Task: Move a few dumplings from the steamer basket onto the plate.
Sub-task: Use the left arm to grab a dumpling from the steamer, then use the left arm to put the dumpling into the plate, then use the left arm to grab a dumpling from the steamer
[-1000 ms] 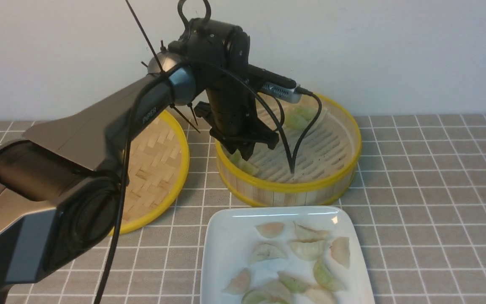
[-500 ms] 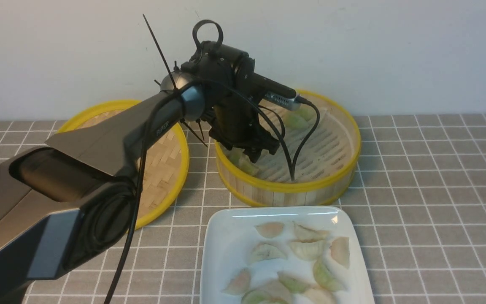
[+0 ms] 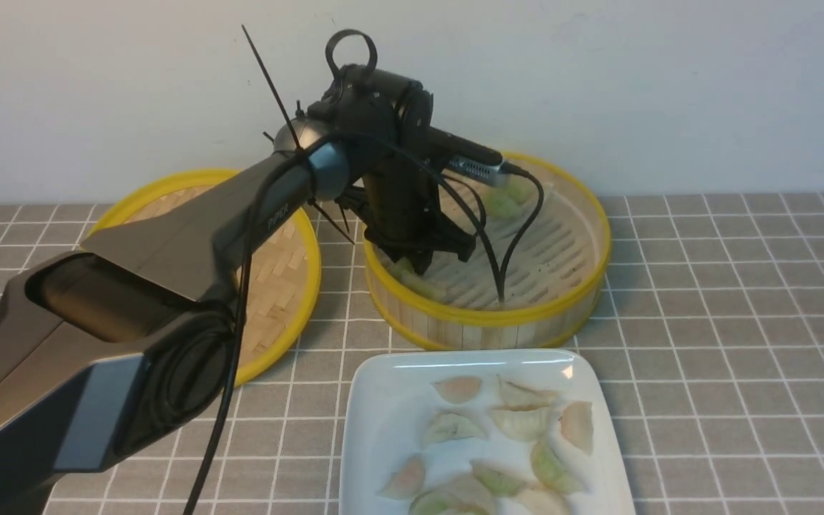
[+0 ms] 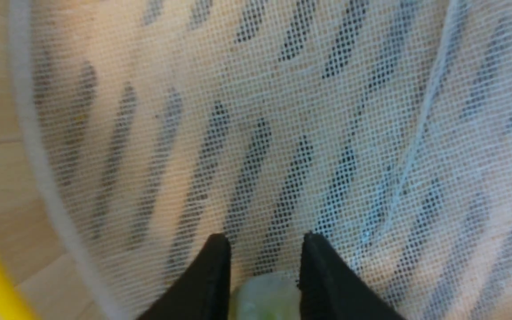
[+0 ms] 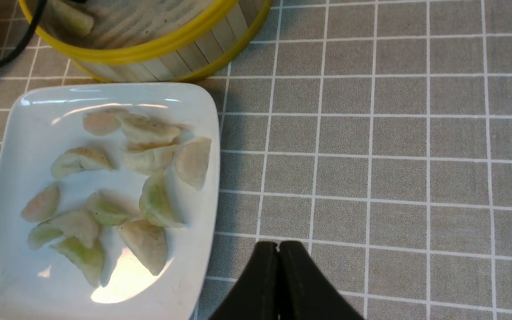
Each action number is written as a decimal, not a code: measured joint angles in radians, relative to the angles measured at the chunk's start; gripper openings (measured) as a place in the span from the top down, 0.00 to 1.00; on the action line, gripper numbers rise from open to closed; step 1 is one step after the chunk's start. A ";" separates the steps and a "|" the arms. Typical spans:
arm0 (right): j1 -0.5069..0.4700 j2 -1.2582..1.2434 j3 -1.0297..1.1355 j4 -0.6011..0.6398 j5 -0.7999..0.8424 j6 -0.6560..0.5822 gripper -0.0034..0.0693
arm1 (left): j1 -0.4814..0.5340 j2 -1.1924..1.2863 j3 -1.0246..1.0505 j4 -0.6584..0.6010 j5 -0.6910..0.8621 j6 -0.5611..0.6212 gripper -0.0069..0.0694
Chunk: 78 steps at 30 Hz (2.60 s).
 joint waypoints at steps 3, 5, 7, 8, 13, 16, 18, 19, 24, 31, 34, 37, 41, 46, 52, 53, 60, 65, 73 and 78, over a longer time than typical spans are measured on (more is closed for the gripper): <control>0.000 0.000 0.000 0.011 0.000 -0.006 0.97 | 0.000 0.000 -0.062 0.002 0.041 0.000 0.68; 0.000 0.000 0.000 0.022 0.000 -0.016 0.97 | 0.000 0.000 -0.094 0.000 0.060 0.000 0.68; 0.000 0.000 0.000 0.035 0.000 -0.021 0.97 | 0.000 -0.010 -0.135 -0.008 0.066 0.003 0.68; 0.000 0.000 0.000 0.034 0.000 -0.021 0.97 | 0.000 -0.010 -0.135 -0.008 0.067 0.003 0.68; 0.000 0.000 0.000 0.039 0.000 -0.021 0.97 | 0.000 -0.101 -0.145 -0.061 0.075 0.011 0.68; 0.000 0.000 0.000 0.041 0.000 -0.021 0.97 | -0.001 -0.162 -0.097 -0.103 0.075 0.011 0.68; 0.000 0.000 0.000 0.042 0.000 -0.021 0.97 | -0.017 -0.291 0.057 -0.150 0.074 0.012 0.68; 0.000 0.000 0.000 0.042 0.000 -0.021 0.97 | -0.020 -0.300 0.057 -0.150 0.073 0.012 0.68; 0.000 0.000 0.000 0.042 0.012 -0.021 0.97 | -0.124 -0.495 0.494 -0.180 0.073 0.016 0.68; 0.000 0.000 0.000 0.042 0.016 -0.047 0.97 | -0.226 -0.452 0.717 -0.188 -0.001 0.058 0.68; 0.000 0.000 0.000 0.042 0.016 -0.064 0.97 | -0.229 -0.416 0.710 -0.189 -0.043 0.063 0.68; 0.000 0.000 0.000 0.042 0.016 -0.070 0.97 | -0.229 -0.396 0.702 -0.188 -0.056 0.064 0.68; 0.000 0.000 0.000 0.042 0.016 -0.070 0.97 | -0.229 -0.390 0.702 -0.187 -0.060 0.065 0.62; 0.000 0.000 0.000 0.042 0.016 -0.070 0.97 | -0.229 -0.389 0.661 -0.187 -0.059 0.056 0.36; 0.000 0.000 0.000 0.042 0.015 -0.070 0.97 | -0.229 -0.387 0.488 -0.055 -0.079 -0.001 0.23; 0.000 0.000 0.000 0.042 0.015 -0.070 0.97 | -0.227 -0.384 0.447 0.002 -0.096 -0.023 0.22; 0.000 0.000 0.000 0.042 0.015 -0.070 0.97 | -0.157 -0.289 0.250 0.116 -0.114 -0.136 0.22; 0.000 0.000 0.000 0.042 0.015 -0.070 0.97 | -0.106 -0.194 0.191 0.083 -0.066 -0.135 0.22; 0.000 0.000 0.000 0.042 0.015 -0.070 0.97 | -0.070 -0.090 0.146 0.016 -0.018 -0.094 0.22; 0.000 0.000 0.000 0.042 0.015 -0.070 0.97 | -0.070 -0.060 0.142 0.015 0.003 -0.077 0.22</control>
